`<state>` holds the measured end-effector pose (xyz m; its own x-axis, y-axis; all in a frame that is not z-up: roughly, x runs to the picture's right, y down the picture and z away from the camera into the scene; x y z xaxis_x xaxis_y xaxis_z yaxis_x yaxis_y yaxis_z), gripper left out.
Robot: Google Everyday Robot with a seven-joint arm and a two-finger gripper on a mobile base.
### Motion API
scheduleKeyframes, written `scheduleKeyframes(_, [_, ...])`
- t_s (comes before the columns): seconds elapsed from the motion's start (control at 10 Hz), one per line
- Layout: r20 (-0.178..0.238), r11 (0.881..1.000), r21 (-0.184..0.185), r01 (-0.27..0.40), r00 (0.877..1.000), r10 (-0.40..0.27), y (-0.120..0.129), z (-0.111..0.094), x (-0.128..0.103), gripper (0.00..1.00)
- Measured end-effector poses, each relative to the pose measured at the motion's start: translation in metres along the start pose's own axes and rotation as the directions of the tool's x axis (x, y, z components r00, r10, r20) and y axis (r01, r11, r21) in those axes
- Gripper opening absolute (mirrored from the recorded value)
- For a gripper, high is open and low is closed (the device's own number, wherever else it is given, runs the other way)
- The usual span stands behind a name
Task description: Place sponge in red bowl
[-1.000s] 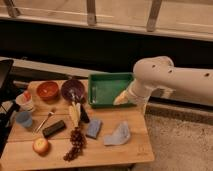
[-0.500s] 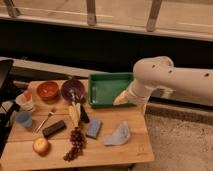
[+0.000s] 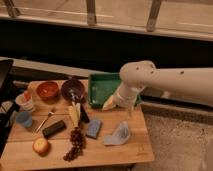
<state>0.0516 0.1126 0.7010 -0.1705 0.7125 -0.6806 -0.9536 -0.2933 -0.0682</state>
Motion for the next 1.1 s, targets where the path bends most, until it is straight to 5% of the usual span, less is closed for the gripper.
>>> scheduleKeyframes(0.4, [-0.032,0.994,-0.071,0.081,0.996,-0.083,0.036,0.04,-0.006,0.8])
scheduleKeyframes(0.6, [-0.033,0.993,-0.067,0.093,0.995,-0.095,0.048,0.061,-0.006,0.8])
scheduleKeyframes(1.1, [-0.031,0.994,-0.062,0.091,0.995,-0.093,0.047,0.064,-0.006,0.8])
